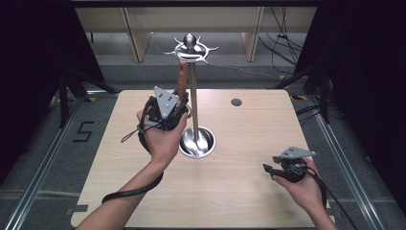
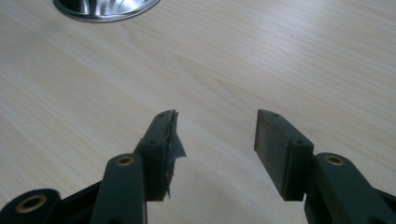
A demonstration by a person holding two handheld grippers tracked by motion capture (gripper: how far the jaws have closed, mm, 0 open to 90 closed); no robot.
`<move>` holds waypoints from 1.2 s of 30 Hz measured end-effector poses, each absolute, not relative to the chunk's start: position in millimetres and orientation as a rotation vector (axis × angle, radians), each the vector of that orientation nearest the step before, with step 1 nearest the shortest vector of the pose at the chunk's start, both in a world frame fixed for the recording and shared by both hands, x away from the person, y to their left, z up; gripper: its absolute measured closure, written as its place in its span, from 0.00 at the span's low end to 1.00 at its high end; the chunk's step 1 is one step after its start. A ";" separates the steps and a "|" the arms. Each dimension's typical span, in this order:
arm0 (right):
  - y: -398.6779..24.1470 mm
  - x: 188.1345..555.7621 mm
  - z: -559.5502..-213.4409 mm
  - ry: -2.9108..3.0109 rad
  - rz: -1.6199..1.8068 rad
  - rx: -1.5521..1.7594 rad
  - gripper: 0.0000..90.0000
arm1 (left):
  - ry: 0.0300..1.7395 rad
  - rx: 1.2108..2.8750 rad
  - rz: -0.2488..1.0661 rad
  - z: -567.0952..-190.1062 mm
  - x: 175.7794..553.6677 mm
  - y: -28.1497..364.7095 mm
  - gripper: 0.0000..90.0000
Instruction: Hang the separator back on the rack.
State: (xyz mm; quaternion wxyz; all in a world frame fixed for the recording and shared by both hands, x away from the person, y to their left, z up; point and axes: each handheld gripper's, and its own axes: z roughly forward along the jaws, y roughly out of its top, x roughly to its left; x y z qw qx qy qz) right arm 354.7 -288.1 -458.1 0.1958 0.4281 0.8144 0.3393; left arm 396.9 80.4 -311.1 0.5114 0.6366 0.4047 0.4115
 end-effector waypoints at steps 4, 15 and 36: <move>-288.2 355.1 -458.2 2.284 0.953 1.186 0.55 | 0.969 1.537 0.987 -311.3 396.6 80.3 0.75; -288.5 354.3 -458.7 2.284 0.954 1.211 0.55 | 0.924 1.547 0.956 -310.5 392.6 78.8 0.69; -287.4 353.5 -458.0 2.286 0.953 1.223 0.55 | 0.889 1.601 0.857 -306.2 374.0 115.3 0.56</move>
